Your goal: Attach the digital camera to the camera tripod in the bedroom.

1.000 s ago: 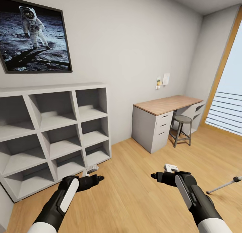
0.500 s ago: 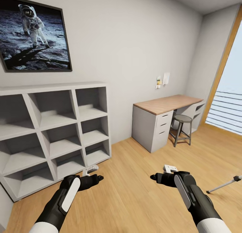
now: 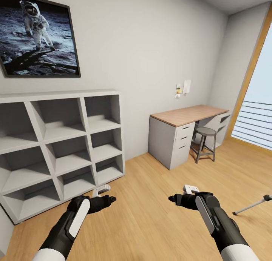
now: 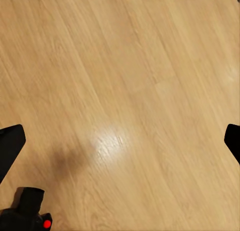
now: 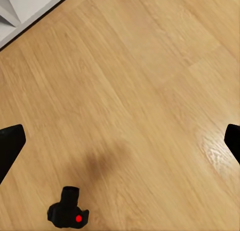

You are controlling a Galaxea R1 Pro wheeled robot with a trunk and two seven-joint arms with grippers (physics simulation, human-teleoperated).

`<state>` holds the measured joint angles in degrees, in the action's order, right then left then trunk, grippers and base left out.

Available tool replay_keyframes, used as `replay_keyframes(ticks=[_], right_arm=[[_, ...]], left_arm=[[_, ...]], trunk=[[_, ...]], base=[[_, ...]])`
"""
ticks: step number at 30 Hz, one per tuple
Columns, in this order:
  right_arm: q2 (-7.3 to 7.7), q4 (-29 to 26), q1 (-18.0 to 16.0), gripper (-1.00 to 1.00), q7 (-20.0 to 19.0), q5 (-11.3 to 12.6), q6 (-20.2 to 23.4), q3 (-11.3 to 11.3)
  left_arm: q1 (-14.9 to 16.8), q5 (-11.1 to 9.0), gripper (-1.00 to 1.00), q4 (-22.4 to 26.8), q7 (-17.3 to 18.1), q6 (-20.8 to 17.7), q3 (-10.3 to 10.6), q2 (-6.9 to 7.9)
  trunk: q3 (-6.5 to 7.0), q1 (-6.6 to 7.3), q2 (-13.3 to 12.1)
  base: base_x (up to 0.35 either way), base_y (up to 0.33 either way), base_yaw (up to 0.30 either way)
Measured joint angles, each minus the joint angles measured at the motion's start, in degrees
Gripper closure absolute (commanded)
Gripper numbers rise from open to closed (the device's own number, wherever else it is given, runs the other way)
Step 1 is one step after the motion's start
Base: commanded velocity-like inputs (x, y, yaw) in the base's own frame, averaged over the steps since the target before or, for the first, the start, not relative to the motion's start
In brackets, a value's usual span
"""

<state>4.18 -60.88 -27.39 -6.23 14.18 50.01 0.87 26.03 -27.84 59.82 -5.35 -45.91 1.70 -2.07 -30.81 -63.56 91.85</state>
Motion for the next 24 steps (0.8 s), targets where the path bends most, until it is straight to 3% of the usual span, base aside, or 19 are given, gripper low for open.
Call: replay_keyframes(ticks=[24], right_arm=[[0.13, 0.0, 0.0, -1.00, -0.1, -0.3, 0.2, 0.0]], left_arm=[[0.0, -0.1, -1.00, -0.2, -0.1, -0.1, -0.2, 0.02]], trunk=[[-4.31, -5.27, 9.6]], base=[[0.000, 0.000, 0.000]])
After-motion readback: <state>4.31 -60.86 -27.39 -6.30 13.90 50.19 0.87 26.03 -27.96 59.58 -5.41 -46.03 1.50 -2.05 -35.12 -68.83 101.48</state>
